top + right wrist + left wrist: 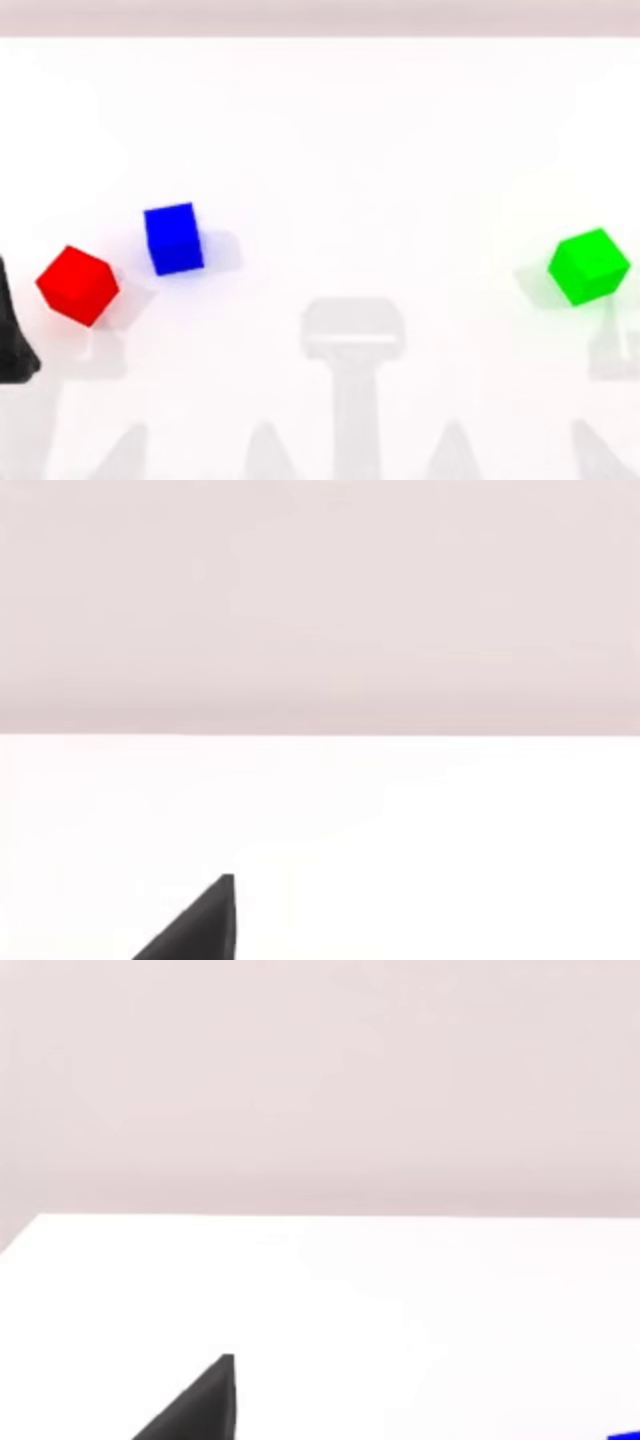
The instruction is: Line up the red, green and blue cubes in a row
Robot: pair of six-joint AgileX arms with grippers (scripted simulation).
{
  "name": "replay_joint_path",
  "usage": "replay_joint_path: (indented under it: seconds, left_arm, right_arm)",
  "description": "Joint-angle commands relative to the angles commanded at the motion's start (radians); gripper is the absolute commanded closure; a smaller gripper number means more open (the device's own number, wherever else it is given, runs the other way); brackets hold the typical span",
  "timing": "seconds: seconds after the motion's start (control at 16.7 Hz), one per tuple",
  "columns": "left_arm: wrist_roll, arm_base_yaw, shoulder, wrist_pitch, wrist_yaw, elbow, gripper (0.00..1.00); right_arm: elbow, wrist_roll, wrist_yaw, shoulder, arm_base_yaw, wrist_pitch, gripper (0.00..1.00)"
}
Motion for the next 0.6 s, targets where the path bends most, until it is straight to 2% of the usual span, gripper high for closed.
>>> replay_joint_path:
  seconds: [0.3, 0.6]
  left_arm:
    - [0.016, -0.007, 0.062, -0.045, 0.003, 0.06, 0.0]
    - [0.084, -0.024, 0.379, -0.242, 0.004, 0.321, 0.0]
  right_arm:
    - [0.0, 0.0, 0.0, 0.0, 0.0, 0.0, 0.0]
    - [0.0, 0.0, 0.0, 0.0, 0.0, 0.0, 0.0]
